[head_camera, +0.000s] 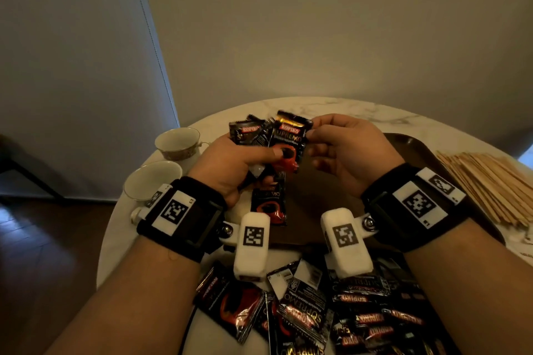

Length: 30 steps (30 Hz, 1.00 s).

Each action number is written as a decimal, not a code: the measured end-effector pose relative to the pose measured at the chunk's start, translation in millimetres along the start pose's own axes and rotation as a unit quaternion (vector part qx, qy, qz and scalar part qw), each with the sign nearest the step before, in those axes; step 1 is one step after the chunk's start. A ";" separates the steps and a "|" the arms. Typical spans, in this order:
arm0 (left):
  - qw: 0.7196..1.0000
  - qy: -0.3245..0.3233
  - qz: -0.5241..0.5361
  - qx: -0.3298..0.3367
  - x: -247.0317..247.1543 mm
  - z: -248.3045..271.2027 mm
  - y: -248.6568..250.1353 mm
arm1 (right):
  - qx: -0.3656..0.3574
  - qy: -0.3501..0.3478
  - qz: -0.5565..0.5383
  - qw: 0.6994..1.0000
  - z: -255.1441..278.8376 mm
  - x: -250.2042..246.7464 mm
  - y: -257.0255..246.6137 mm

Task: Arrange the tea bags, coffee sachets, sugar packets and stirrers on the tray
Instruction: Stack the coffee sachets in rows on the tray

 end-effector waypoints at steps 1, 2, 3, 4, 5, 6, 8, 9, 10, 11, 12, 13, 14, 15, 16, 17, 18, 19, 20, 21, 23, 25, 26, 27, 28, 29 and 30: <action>0.999 0.019 0.029 -0.003 -4.0 0.2 2.3 | 0.010 0.014 -0.005 1.000 0.4 -2.8 2.2; 0.997 0.043 0.062 -0.006 -9.3 0.0 5.4 | 0.024 0.025 -0.013 0.999 0.9 -5.4 5.2; 0.993 0.067 0.095 -0.007 -15.3 -0.3 8.3 | 0.041 0.031 -0.020 0.998 1.8 -7.1 9.1; 0.988 0.084 0.126 -0.004 -20.9 -0.8 11.1 | 0.063 0.030 -0.020 0.997 3.5 -7.4 13.6; 0.984 0.097 0.152 0.002 -25.8 -1.7 13.4 | 0.086 0.024 -0.007 0.996 5.5 -6.7 18.8; 0.980 0.102 0.173 0.007 -29.0 -1.7 15.7 | 0.108 0.014 0.014 0.994 7.9 -5.2 24.0; 0.974 0.103 0.203 0.011 -31.3 -1.4 17.8 | 0.145 -0.011 0.057 0.988 13.9 -0.6 32.1; 0.972 0.102 0.211 0.012 -31.2 -1.2 17.9 | 0.163 -0.022 0.073 0.984 16.8 1.6 35.1; 0.971 0.102 0.214 0.013 -30.8 -0.9 18.0 | 0.178 -0.032 0.087 0.980 19.5 3.8 37.4; 0.971 0.102 0.216 0.015 -30.1 -1.0 18.1 | 0.190 -0.041 0.100 0.976 21.5 5.6 39.5; 0.971 0.103 0.216 0.017 -30.1 -1.4 17.9 | 0.200 -0.049 0.109 0.973 23.2 7.1 41.5; 0.970 0.105 0.216 0.018 -30.4 -1.5 17.9 | 0.207 -0.055 0.116 0.970 23.9 9.0 43.5; 0.970 0.108 0.217 0.018 -30.8 -1.8 17.7 | 0.211 -0.060 0.121 0.968 24.5 10.8 45.3; 0.970 0.110 0.218 0.016 -31.1 -2.1 17.4 | 0.214 -0.063 0.127 0.966 24.9 12.5 46.9; 0.969 0.111 0.219 0.015 -31.1 -2.2 17.3 | 0.215 -0.067 0.135 0.965 25.3 14.2 48.1; 0.969 0.111 0.219 0.014 -30.9 -2.4 17.2 | 0.216 -0.071 0.143 0.963 25.7 15.6 49.3; 0.970 0.112 0.217 0.014 -30.5 -2.6 17.0 | 0.217 -0.073 0.150 0.962 26.0 16.5 50.1; 0.970 0.113 0.214 0.013 -30.5 -3.1 16.6 | 0.219 -0.076 0.155 0.960 26.5 17.1 50.9; 0.971 0.114 0.210 0.013 -30.5 -3.4 16.5 | 0.221 -0.078 0.160 0.959 26.9 17.9 51.2; 0.971 0.115 0.208 0.012 -30.6 -3.9 16.1 | 0.222 -0.080 0.163 0.958 27.5 18.5 51.0; 0.972 0.115 0.206 0.009 -31.1 -4.6 15.5 | 0.223 -0.079 0.171 0.957 28.4 19.4 49.5; 0.972 0.115 0.205 0.005 -31.2 -5.1 14.2 | 0.228 -0.065 0.172 0.956 30.4 18.1 47.1; 0.972 0.115 0.205 0.004 -31.2 -5.0 13.8 | 0.231 -0.058 0.168 0.956 31.9 17.2 46.1; 0.972 0.116 0.205 0.004 -31.3 -5.0 13.6 | 0.235 -0.054 0.163 0.957 33.4 16.4 45.4; 0.972 0.118 0.205 0.005 -31.2 -5.1 13.5 | 0.238 -0.051 0.160 0.957 35.3 15.7 44.5; 0.971 0.118 0.205 0.005 -31.3 -5.2 13.6 | 0.240 -0.049 0.159 0.956 37.1 15.4 43.8; 0.971 0.118 0.206 0.005 -31.3 -5.2 13.7 | 0.242 -0.049 0.158 0.956 39.1 15.6 43.3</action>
Point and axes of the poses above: each hand's wrist, its own z-axis away from the middle knuckle, its own x-axis out of the palm, y = z × x, the point moved 5 cm from there along -z, towards the middle knuckle, and after that the axes turned 3 degrees about -x, right-handed, at the moved point
